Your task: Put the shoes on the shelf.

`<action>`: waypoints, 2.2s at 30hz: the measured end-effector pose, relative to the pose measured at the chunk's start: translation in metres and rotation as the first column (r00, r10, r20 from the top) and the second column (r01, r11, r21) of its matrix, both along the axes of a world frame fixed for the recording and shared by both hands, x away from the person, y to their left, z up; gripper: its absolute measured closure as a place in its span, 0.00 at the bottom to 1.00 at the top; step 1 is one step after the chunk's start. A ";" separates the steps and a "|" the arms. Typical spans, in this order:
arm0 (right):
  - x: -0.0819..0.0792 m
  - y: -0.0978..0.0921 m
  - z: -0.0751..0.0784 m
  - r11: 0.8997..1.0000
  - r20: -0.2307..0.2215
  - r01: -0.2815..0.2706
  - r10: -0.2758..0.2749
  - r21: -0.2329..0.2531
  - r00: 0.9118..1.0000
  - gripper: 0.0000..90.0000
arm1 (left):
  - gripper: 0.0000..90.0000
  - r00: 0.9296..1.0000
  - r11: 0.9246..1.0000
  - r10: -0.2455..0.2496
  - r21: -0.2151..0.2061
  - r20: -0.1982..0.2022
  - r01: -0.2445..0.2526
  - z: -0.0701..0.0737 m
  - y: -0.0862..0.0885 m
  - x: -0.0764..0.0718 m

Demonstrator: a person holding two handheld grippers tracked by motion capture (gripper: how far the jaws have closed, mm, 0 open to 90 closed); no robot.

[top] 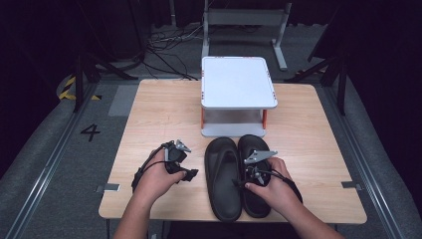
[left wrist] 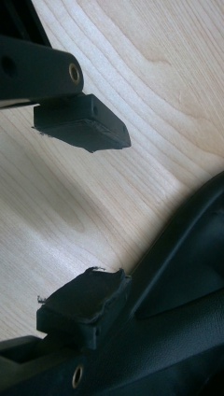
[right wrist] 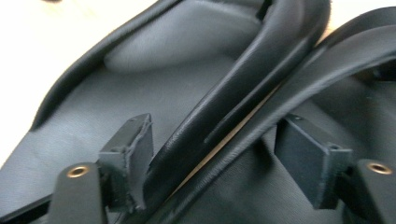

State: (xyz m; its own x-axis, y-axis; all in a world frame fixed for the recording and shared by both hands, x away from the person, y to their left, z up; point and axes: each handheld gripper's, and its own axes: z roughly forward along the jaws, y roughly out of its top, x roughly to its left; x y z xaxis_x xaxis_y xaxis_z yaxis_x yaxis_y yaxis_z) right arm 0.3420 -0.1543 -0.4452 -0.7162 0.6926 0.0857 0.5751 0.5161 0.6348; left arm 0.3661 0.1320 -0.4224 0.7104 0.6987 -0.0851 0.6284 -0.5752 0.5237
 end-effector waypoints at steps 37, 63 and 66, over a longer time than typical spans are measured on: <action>0.010 -0.010 0.011 0.996 0.002 0.063 -0.063 0.062 0.998 0.85 | 0.33 0.999 0.999 0.028 -0.033 0.028 -0.027 0.009 0.010 0.002; 0.084 -0.025 0.052 0.904 0.015 0.384 -0.394 0.190 0.919 0.85 | 0.33 0.999 0.996 0.018 -0.088 0.046 -0.014 0.018 0.012 0.017; 0.092 -0.023 0.053 0.888 0.017 0.418 -0.429 0.193 0.903 0.85 | 0.33 0.999 0.996 0.015 -0.088 0.041 -0.012 0.018 0.011 0.017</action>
State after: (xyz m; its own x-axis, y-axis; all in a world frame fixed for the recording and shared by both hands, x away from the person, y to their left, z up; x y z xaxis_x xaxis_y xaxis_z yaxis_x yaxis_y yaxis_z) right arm 0.4341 -0.1777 -0.3924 -0.3659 0.9077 0.2056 0.6733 0.1056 0.7317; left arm 0.3828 0.1429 -0.4047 0.7052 0.6993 -0.1169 0.6125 -0.5178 0.5973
